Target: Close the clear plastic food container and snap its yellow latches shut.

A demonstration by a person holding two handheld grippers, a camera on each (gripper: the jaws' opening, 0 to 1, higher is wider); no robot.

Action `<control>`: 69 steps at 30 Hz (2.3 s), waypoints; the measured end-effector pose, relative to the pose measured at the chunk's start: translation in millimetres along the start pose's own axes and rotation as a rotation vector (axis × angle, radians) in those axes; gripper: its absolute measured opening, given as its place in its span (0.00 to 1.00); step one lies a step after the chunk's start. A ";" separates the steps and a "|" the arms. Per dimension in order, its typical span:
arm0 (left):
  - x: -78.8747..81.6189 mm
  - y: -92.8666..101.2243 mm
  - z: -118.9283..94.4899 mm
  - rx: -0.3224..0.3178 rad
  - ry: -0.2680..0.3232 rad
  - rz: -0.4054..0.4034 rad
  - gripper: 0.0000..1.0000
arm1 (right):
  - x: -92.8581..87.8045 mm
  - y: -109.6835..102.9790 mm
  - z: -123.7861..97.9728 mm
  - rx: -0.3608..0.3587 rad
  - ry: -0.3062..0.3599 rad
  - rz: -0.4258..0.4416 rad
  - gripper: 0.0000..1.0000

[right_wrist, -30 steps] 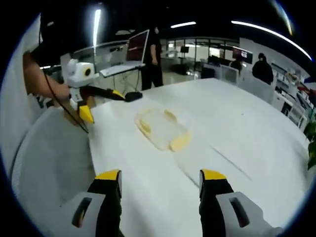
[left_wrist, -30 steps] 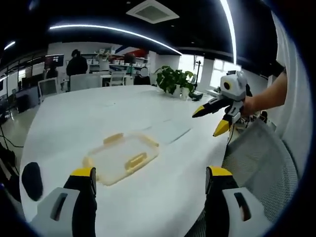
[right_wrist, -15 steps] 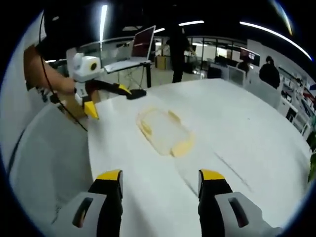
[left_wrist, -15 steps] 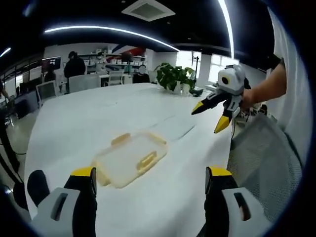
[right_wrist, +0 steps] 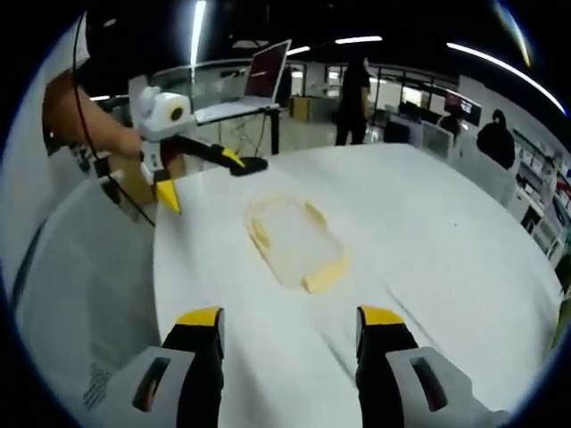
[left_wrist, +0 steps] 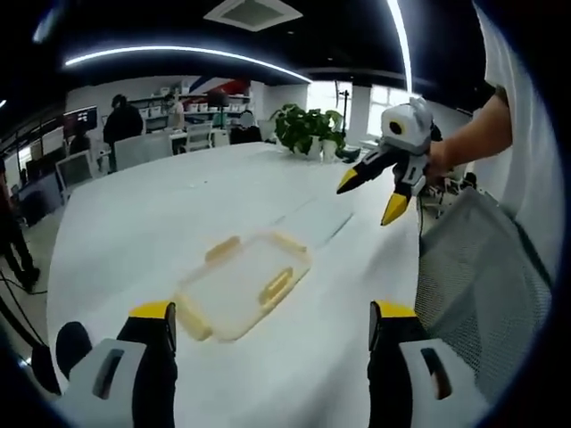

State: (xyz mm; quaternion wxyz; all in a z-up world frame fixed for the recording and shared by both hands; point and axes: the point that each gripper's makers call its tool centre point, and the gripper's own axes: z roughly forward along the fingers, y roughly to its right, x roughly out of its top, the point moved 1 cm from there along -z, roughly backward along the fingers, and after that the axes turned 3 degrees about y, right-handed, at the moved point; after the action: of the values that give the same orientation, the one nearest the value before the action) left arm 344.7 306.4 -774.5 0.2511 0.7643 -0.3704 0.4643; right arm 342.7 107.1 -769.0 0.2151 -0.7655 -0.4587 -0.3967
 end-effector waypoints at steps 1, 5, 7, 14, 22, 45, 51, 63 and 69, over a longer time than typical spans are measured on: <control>-0.2 -1.4 0.1 -0.003 -0.004 0.002 0.90 | 0.4 0.1 1.2 0.003 -0.004 -0.006 0.59; -2.4 -5.7 0.4 -0.013 -0.016 0.017 0.90 | 1.3 1.5 4.7 0.011 -0.014 -0.020 0.58; -4.0 -7.0 0.8 -0.018 -0.027 0.025 0.89 | 1.6 2.6 6.3 0.013 -0.018 -0.022 0.58; -6.7 -10.3 2.4 -0.032 -0.041 0.039 0.89 | 0.9 1.2 11.1 0.027 -0.033 -0.034 0.57; -11.5 -17.6 4.0 -0.048 -0.065 0.064 0.88 | 1.1 4.2 15.4 0.037 -0.052 -0.056 0.57; -22.9 -45.0 9.7 -0.079 -0.132 0.129 0.85 | 7.5 21.9 37.3 0.075 -0.090 -0.137 0.56; -27.3 -52.7 13.3 -0.099 -0.161 0.161 0.84 | 8.0 22.9 42.2 0.092 -0.101 -0.153 0.56; -34.8 -60.0 17.1 -0.129 -0.208 0.203 0.82 | 12.6 26.3 53.6 0.117 -0.111 -0.177 0.56; -36.9 -62.6 19.4 -0.147 -0.229 0.234 0.82 | 13.3 29.2 59.8 0.131 -0.126 -0.207 0.56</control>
State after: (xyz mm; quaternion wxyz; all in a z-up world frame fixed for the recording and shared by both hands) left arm 394.0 342.1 -818.6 0.2068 0.7434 -0.5159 0.3721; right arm 396.2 141.4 -792.8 0.1933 -0.7218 -0.5728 -0.3370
